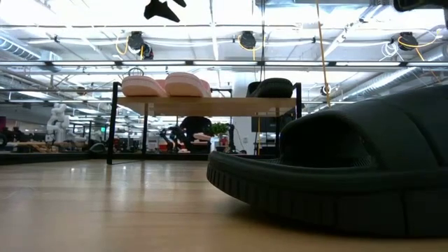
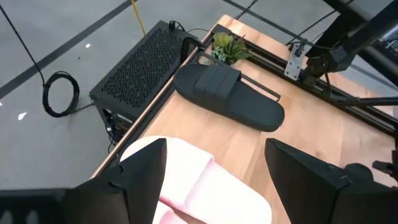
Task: Pick and place slides into the shelf
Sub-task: Put the black slipper on the shelf
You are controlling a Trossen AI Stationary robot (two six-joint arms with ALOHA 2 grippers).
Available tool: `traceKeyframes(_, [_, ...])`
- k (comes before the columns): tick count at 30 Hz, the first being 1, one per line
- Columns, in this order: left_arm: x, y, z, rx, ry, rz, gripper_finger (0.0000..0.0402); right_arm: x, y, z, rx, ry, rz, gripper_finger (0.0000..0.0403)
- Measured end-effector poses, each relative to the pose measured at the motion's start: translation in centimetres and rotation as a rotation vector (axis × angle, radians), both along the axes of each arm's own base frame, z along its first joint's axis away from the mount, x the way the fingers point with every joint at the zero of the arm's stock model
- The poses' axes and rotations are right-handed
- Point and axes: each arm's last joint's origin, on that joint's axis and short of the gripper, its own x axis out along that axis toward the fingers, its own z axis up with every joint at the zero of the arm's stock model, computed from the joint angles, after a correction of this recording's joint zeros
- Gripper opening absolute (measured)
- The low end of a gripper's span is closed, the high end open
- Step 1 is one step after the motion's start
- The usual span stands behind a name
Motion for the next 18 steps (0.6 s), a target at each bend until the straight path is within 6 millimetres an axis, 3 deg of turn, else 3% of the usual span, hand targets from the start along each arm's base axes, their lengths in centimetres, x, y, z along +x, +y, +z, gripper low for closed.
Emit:
traceKeyframes(8, [0.6,-0.8,-0.1,0.041,0.038,0.034,0.0271,-0.3,-0.9,-1.5,-0.013,0.177,0.001,0.0141])
traceKeyframes(18, [0.8,-0.9,-0.1,0.038,0.038,0.032,0.0271,1.5,-2.9,-1.8,-0.009,0.243,0.061,0.0141])
